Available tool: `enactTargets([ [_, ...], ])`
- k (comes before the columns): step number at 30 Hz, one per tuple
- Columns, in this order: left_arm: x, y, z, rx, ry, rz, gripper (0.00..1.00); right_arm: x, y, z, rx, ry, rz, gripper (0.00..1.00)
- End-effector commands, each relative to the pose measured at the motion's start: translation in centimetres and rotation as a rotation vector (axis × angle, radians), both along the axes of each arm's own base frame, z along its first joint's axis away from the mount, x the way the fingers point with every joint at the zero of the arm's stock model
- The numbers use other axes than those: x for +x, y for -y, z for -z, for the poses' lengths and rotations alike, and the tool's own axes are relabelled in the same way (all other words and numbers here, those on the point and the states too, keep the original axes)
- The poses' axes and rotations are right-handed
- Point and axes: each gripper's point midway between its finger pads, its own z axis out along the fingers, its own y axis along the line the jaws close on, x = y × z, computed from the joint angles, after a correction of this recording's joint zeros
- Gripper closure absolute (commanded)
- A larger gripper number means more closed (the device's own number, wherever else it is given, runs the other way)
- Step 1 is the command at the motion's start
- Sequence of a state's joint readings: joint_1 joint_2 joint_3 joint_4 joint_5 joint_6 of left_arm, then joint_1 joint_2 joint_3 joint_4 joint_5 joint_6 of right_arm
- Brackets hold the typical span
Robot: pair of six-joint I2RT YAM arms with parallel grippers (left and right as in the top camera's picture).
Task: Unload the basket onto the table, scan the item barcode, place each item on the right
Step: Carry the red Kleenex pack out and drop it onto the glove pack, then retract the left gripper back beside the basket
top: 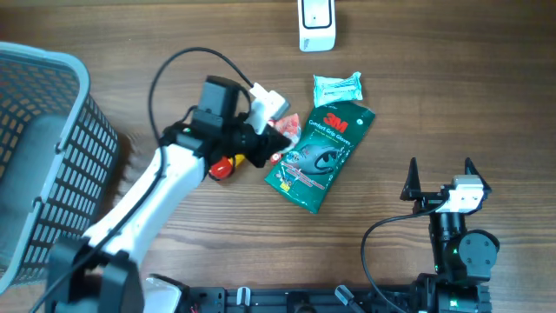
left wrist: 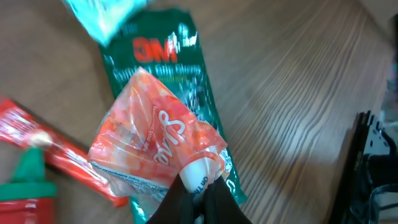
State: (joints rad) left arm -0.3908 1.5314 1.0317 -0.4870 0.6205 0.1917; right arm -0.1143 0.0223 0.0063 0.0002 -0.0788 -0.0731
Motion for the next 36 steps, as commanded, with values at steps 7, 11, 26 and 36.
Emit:
enactTargets([
  [7,-0.9,1.5,4.3,0.096,-0.110,-0.016,0.00,0.0,-0.2,-0.2,-0.007,0.008,-0.010,0.00],
  [11,1.2,-1.1,0.2,0.144,0.069,-0.133,0.00,0.0,-0.2,-0.2,-0.006,0.008,-0.010,0.00],
  [26,-9.1,-21.8,-16.0,0.300,0.541,-0.691,0.00,0.0,-0.2,-0.2,-0.007,0.008,-0.010,0.00],
  [36,-9.4,-21.9,-15.4,0.300,0.506,-0.699,0.00,0.0,-0.9,-0.3,0.068,0.014,-0.054,0.00],
])
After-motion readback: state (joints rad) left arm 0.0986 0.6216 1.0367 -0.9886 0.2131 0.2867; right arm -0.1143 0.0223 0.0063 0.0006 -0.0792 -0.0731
